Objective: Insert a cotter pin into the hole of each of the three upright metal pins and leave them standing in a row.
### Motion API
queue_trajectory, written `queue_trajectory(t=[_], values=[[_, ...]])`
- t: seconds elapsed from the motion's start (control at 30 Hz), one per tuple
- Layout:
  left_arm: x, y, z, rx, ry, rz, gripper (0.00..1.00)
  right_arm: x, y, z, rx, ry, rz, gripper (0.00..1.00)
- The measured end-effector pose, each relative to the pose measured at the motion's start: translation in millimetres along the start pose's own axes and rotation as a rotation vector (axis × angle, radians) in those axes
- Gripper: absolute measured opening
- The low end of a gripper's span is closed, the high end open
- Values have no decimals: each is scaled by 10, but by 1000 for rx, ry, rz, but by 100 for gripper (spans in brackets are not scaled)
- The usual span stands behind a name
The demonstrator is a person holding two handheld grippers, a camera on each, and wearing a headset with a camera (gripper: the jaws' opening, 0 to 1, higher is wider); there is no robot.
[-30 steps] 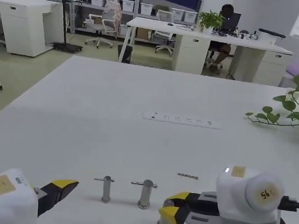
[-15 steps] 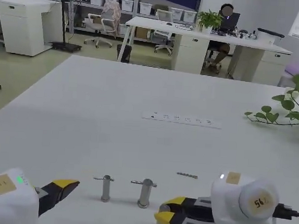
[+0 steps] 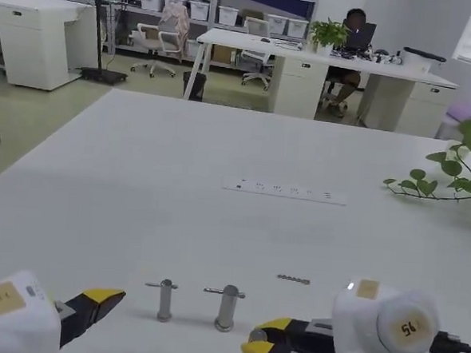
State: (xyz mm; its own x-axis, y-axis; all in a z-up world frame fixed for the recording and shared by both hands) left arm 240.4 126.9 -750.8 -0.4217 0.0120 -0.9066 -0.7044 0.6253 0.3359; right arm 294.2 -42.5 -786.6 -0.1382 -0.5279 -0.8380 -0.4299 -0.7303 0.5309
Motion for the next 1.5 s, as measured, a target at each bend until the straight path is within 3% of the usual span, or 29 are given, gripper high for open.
queue_trajectory(t=[0.13, 0.47, 0.73, 1.03, 1.5], values=[[0, -3, -6, 2, 0, 2, 85, -7, 10, 5, 5, 5, -4, 26], [0, -11, -10, -2, -5, 4, 86, -141, 156, -19, -44, -49, -32, 29], [-3, -9, -9, -5, 3, 0, 87, -272, 283, -162, -62, -64, -43, 29], [3, -4, 1, -10, 3, 2, 87, -287, 354, -487, -21, -75, -28, 29], [-2, 8, 51, -30, 9, -7, 84, 5, 233, -1121, 49, 10, 132, 25]])
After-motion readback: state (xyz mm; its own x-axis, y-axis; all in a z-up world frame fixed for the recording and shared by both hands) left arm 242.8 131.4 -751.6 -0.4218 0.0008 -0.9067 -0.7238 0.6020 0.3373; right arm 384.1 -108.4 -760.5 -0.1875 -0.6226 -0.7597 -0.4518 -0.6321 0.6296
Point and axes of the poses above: the centre of the closed fingertips' face, and the gripper's own axes: y roughly backward along the fingers, z roughly to its left, x roughly out of its underside, the point moved 6 cm from there along y, roughly backward along the fingers, and after that the axes turned 11 degrees about y, right-handed, at the moved point
